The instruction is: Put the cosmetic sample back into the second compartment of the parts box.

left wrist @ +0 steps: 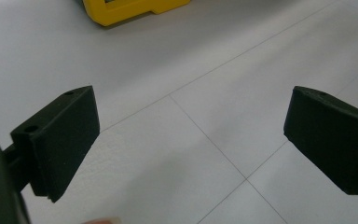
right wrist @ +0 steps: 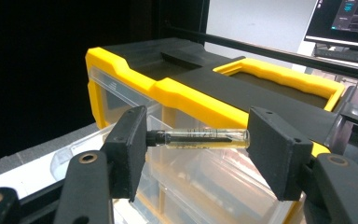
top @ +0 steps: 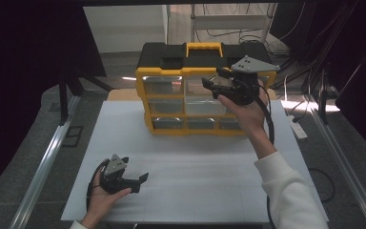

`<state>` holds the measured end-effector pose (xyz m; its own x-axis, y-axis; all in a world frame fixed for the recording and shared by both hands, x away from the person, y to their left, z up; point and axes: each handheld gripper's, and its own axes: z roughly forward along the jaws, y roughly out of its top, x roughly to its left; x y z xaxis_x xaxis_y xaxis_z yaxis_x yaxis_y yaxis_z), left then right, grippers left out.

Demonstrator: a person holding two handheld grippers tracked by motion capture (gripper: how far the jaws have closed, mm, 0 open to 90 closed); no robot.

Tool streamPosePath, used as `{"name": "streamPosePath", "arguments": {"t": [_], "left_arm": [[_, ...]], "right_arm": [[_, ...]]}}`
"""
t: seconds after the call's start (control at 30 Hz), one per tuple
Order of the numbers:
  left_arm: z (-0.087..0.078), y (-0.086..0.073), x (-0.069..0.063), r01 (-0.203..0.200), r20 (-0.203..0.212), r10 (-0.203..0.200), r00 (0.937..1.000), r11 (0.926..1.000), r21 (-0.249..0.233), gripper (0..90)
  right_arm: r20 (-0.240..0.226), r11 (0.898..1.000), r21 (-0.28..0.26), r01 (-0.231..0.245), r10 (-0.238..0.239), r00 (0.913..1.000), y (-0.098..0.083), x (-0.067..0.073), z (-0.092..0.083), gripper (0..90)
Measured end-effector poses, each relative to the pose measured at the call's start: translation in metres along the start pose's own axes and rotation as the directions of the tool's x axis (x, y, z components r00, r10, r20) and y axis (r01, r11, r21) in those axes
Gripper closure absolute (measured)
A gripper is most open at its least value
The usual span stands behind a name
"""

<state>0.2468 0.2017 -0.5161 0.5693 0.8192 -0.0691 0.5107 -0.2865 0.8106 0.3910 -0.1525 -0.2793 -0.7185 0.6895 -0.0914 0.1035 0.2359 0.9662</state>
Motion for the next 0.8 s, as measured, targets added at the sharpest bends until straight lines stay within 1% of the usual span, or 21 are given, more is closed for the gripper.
{"name": "streamPosePath", "arguments": {"t": [0.07,0.1,0.13,0.17,0.2,0.27,0.33,0.43,0.47,0.5,0.53,0.67,0.8], "left_arm": [[0.0,0.0,0.0,0.0,0.0,0.0,1.0,1.0,0.0,3.9],[0.0,0.0,0.0,0.0,0.0,0.0,1.0,1.0,0.0,3.9],[0.0,0.0,0.0,0.0,0.001,0.0,1.0,1.0,-0.001,3.9],[0.0,0.0,0.0,0.001,0.001,-0.001,1.0,1.0,-0.002,3.9],[0.0,0.0,0.0,0.001,0.001,-0.001,1.0,1.0,-0.002,3.9],[0.0,0.0,0.0,0.003,0.002,-0.003,1.0,1.0,-0.002,3.9],[0.001,0.0,0.0,0.007,0.003,-0.007,1.0,1.0,-0.003,3.8],[0.0,0.0,0.001,0.012,0.004,-0.012,0.9999,0.9999,-0.003,3.9],[0.0,0.0,0.001,0.012,0.004,-0.012,0.9999,0.9999,-0.003,3.9],[0.0,0.0,0.001,0.013,0.003,-0.013,0.9999,0.9999,-0.004,3.9],[0.0,0.001,0.001,0.014,0.004,-0.014,0.9999,0.9999,-0.005,3.9],[0.0,0.001,0.0,0.01,0.002,-0.01,0.9999,0.9999,-0.008,3.8],[0.0,0.001,-0.001,0.009,0.003,-0.009,1.0,0.9999,-0.004,3.8]], "right_arm": [[-0.003,1.0,0.01,0.005,-0.005,1.0,0.0,-0.001,-0.001,40.0],[0.0,1.0,-0.001,0.002,-0.002,1.0,0.0,-0.001,0.001,39.3],[0.0,1.0,0.014,0.008,-0.008,1.0,0.0,-0.001,0.0,35.9],[-0.005,1.0,0.02,0.008,-0.008,1.0,0.0,-0.001,0.001,30.8],[-0.005,1.0,0.027,0.008,-0.008,1.0,-0.001,-0.001,0.002,27.8],[-0.013,0.999,0.033,0.005,-0.005,0.9999,-0.002,-0.002,0.0,23.9],[-0.017,0.999,0.038,-0.002,0.003,0.9999,-0.002,-0.002,-0.002,21.9],[-0.03,1.0,0.024,-0.016,0.017,0.9994,-0.002,-0.004,-0.006,20.4],[-0.03,1.0,0.024,-0.016,0.017,0.9994,-0.002,-0.004,-0.006,20.4],[-0.033,0.999,0.033,-0.016,0.018,0.9993,-0.002,-0.004,-0.009,20.3],[-0.042,0.999,0.03,-0.018,0.019,0.9989,-0.003,-0.005,-0.013,20.3],[-0.046,1.0,0.014,-0.025,0.026,0.9986,-0.005,-0.005,-0.018,20.1],[-0.06,1.0,0.003,-0.029,0.029,0.9978,-0.01,-0.006,-0.03,20.0]]}}
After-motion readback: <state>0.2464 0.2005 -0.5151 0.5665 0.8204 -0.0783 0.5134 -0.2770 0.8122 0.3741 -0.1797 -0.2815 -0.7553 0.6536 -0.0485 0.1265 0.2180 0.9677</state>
